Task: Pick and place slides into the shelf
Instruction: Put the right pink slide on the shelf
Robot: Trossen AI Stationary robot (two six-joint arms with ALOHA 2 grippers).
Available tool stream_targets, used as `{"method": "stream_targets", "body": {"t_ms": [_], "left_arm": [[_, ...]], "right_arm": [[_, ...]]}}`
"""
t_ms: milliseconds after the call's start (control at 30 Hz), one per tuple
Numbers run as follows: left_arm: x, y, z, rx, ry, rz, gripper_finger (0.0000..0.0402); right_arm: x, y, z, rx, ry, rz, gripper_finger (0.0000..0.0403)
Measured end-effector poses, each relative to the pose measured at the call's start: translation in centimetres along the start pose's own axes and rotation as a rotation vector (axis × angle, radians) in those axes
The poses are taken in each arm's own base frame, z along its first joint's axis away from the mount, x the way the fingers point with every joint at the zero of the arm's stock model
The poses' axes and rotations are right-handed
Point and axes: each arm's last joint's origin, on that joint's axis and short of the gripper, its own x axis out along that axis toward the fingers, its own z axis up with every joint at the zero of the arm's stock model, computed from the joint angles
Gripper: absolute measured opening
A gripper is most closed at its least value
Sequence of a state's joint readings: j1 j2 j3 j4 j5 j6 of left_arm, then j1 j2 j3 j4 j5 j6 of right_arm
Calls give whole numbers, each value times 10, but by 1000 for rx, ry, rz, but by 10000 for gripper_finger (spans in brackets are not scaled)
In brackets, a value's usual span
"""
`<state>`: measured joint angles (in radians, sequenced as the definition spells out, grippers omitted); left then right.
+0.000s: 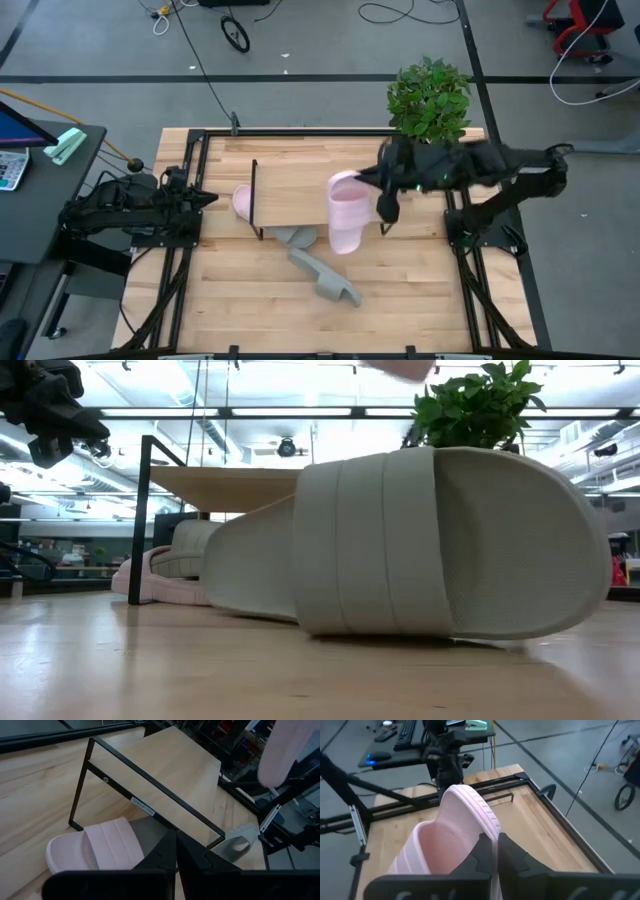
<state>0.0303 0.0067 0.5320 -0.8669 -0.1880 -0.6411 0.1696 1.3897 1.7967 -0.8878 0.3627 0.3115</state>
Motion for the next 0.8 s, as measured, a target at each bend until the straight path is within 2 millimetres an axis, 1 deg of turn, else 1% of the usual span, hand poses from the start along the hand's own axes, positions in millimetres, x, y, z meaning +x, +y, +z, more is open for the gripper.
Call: {"method": "stream_targets", "body": {"t_ms": [133, 233, 367, 467, 600, 800], "left_arm": [[0, 0, 0, 0, 0, 0, 24], [0, 0, 0, 0, 0, 0, 24], [0, 0, 0, 0, 0, 1, 16], [0, 0, 0, 2, -1, 1, 11], [0, 0, 0, 7, -1, 1, 11], [0, 0, 0, 6, -1, 1, 24]], "right_arm": [[-8, -16, 21, 37, 64, 7, 9], [-12, -25, 34, 110, 120, 27, 9], [-11, -33, 46, 196, 200, 72, 9], [1, -38, 45, 187, 290, 61, 9], [25, -48, 36, 146, 413, -6, 9], [56, -63, 30, 143, 495, -77, 9]]}}
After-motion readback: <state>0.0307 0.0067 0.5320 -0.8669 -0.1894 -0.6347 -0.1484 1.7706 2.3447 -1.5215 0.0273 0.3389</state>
